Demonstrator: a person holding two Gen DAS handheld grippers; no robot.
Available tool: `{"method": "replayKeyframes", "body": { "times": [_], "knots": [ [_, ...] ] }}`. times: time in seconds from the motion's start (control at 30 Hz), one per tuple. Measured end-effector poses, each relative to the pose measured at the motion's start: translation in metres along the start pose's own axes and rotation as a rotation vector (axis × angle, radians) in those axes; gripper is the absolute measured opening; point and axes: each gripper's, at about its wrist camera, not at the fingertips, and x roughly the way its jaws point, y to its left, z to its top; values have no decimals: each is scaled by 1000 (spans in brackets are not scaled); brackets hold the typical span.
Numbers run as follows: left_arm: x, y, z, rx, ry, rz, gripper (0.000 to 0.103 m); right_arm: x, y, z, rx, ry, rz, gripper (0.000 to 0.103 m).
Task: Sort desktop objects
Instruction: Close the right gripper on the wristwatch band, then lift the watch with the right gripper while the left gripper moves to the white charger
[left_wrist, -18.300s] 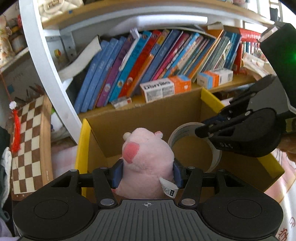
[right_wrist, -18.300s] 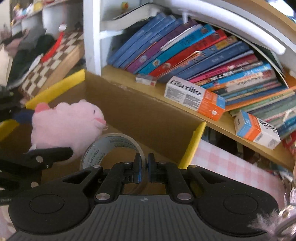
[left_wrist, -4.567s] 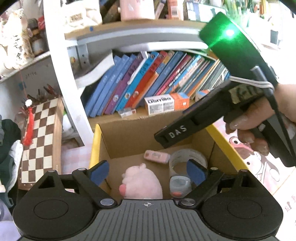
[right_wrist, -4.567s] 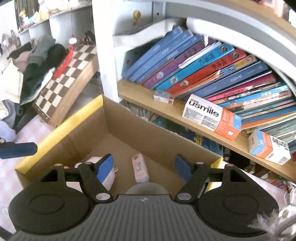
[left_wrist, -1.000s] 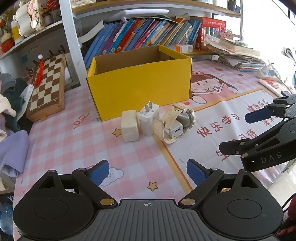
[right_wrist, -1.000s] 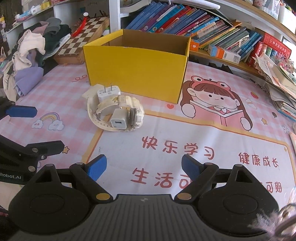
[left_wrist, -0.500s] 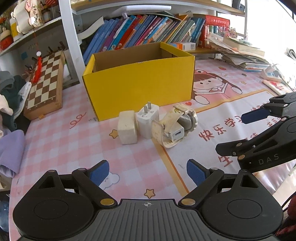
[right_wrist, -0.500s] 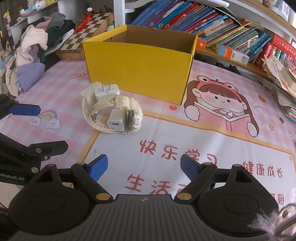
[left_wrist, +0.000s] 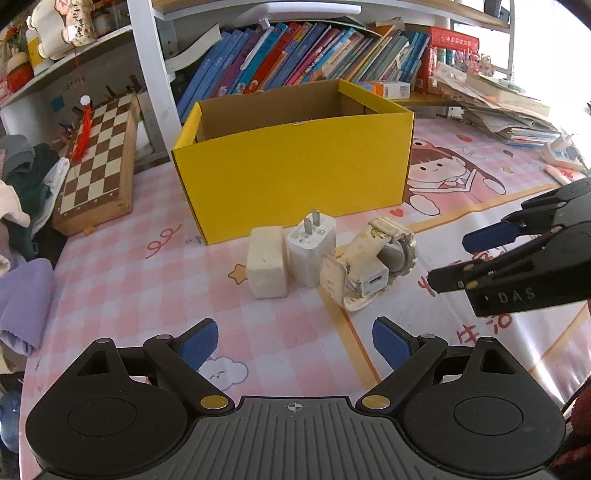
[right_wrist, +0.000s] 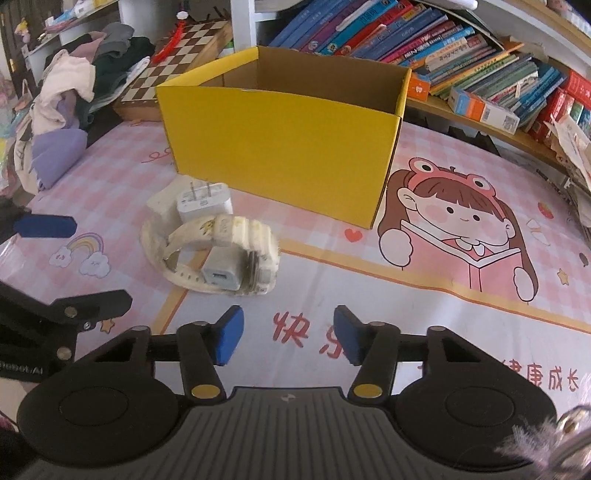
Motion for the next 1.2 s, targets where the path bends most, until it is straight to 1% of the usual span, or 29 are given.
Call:
{"method": "replayKeyframes", "body": {
  "times": [0.13, 0.33, 0.43, 0.5, 0.6, 0.83, 0.93, 1.2],
  "knots": [
    [4, -1, 1, 1, 14, 4, 93, 8, -1, 4, -4, 7, 16, 48],
    [10, 1, 3, -9, 27, 15, 93, 21, -4, 12, -4, 9, 35, 41],
    [12, 1, 5, -12, 29, 21, 93, 26, -7, 14, 7, 14, 44, 37],
    [13, 0, 6, -12, 30, 24, 93, 29, -8, 16, 11, 20, 55, 31],
    [14, 0, 7, -10, 30, 27, 93, 33, -9, 18, 9, 25, 68, 26],
    [18, -2, 10, -6, 33, 28, 93, 33, -9, 22, -17, 2, 97, 25],
    [20, -4, 11, -4, 37, 30, 93, 37, -10, 22, -14, 9, 102, 25],
    [23, -11, 13, 16, 42, 24, 93, 43, -10, 28, -22, -17, 125, 25]
  ]
}}
